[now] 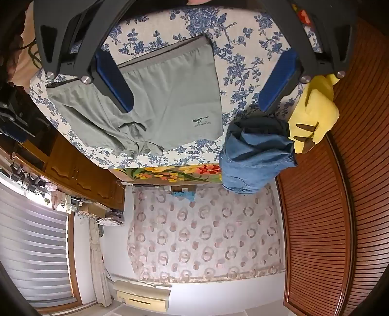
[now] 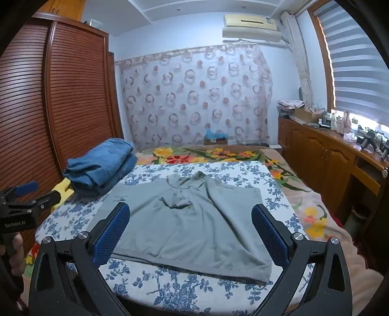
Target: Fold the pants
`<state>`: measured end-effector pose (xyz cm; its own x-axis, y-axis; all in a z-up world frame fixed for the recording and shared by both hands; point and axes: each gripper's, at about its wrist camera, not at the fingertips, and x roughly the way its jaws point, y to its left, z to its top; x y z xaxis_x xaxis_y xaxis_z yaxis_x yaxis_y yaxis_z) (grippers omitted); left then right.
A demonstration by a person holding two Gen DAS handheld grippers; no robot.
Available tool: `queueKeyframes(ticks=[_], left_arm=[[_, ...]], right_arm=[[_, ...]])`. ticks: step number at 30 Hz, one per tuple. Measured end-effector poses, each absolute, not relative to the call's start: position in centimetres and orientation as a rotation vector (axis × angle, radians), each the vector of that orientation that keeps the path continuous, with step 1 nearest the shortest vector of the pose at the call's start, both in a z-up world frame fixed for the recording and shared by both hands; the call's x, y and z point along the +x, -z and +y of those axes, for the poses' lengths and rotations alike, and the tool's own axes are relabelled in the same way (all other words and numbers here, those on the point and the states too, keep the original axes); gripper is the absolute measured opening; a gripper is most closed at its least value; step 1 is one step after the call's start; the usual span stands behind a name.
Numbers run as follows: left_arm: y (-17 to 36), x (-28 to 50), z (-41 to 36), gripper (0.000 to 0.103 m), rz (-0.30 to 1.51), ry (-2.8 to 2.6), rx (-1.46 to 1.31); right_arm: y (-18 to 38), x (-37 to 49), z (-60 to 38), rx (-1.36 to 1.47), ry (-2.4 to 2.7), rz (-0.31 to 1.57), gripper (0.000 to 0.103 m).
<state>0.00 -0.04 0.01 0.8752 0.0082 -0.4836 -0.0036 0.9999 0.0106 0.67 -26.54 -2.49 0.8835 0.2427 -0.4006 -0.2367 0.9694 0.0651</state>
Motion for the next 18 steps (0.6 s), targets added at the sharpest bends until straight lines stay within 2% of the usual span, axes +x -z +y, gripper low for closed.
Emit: queueKeyframes(ticks=[18], left_arm=[[0.0,0.0,-0.1,0.103,0.497,-0.009,0.018]], right_arm=[[2.0,0.1,-28.0,0.049,-0.221,0.391,0.102]])
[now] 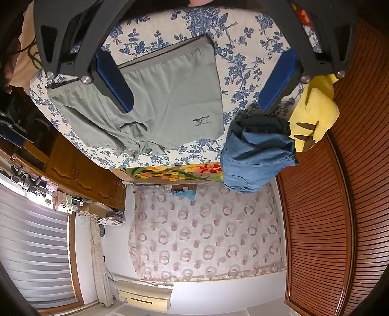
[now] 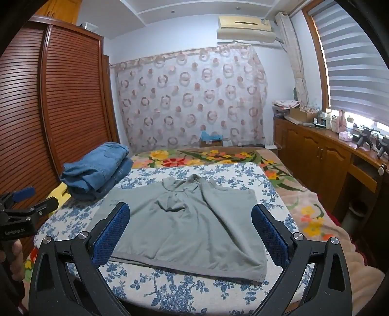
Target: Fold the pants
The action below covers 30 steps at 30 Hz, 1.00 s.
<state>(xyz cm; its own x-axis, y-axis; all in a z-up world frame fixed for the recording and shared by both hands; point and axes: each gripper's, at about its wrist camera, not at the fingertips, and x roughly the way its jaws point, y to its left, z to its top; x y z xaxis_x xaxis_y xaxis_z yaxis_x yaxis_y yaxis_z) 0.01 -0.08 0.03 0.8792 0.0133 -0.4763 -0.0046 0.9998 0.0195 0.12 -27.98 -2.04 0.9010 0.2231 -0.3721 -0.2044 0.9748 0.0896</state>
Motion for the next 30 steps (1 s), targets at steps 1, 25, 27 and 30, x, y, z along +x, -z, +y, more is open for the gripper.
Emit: queueKeyframes(ticks=[1,25,27,30], left_arm=[[-0.03,0.01,-0.08,0.103,0.497,-0.009,0.018],[-0.04,0.0,-0.1,0.103,0.494,-0.011,0.02],[-0.04,0.0,-0.1,0.103,0.493,-0.01,0.02],[-0.03,0.01,-0.1,0.103,0.494,-0.01,0.02]], right_arm=[[2.12,0.45,-27.35,0.047,-0.221,0.395,0.102],[1.51,0.32,-27.39,0.044,-0.22,0.388,0.102],[1.57,0.24,-27.32,0.041,-0.22,0.388,0.102],[1.31,0.32,-27.41,0.043,-0.221,0.388,0.102]])
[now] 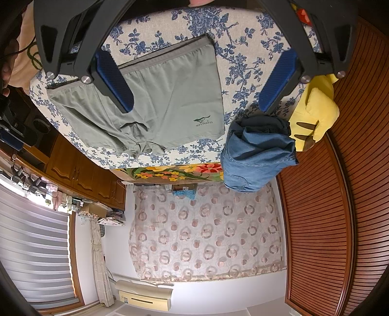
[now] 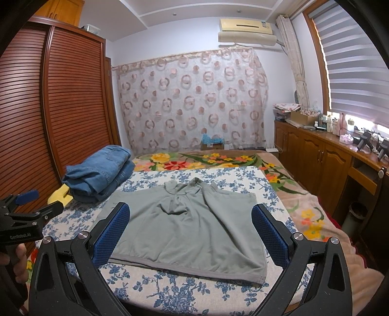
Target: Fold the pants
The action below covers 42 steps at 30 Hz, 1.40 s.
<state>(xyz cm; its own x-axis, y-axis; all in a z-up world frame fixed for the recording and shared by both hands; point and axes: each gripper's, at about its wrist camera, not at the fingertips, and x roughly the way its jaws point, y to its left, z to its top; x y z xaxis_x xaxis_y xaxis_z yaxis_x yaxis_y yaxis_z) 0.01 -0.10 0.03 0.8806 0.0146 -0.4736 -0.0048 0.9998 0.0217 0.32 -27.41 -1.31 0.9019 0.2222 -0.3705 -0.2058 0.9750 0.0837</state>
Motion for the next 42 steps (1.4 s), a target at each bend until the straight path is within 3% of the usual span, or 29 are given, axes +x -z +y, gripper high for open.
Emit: queueKeyframes(ticks=[42], left_arm=[[-0.03,0.0,-0.1,0.103,0.493,-0.009,0.02]], right_arm=[[1.46,0.09,-27.28,0.04,-0.22,0.382,0.102]])
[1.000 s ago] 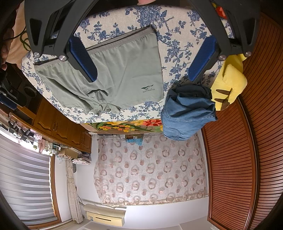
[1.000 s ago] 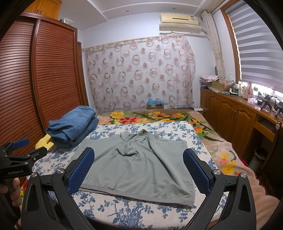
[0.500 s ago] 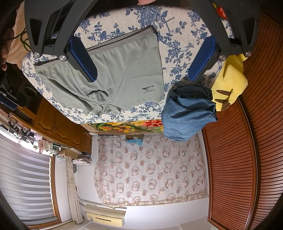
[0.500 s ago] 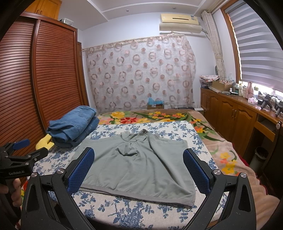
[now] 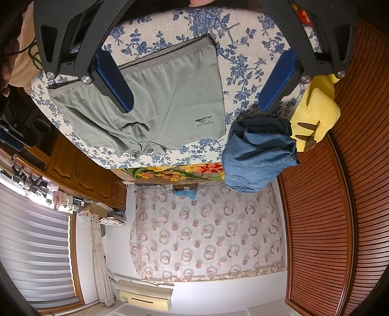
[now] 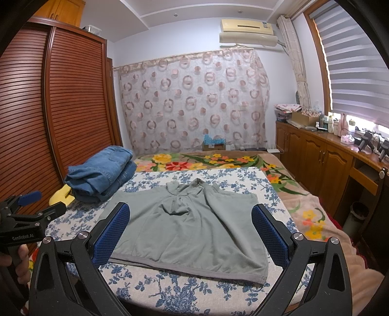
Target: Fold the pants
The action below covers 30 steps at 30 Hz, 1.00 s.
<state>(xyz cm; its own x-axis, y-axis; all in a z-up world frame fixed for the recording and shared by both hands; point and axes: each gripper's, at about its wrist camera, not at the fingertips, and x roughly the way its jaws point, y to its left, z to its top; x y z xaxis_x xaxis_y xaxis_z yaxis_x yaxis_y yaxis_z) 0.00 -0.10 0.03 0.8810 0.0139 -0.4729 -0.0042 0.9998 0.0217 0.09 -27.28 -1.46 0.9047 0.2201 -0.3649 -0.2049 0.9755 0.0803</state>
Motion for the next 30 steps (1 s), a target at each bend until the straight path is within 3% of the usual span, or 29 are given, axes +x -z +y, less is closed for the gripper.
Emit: queueKeyframes(ticks=[30], left_arm=[[3.3,4.1,-0.1,0.103,0.588,0.023,-0.011]], right_arm=[[2.8,3.5,-29.0,-0.003,-0.218,0.447,0.102]])
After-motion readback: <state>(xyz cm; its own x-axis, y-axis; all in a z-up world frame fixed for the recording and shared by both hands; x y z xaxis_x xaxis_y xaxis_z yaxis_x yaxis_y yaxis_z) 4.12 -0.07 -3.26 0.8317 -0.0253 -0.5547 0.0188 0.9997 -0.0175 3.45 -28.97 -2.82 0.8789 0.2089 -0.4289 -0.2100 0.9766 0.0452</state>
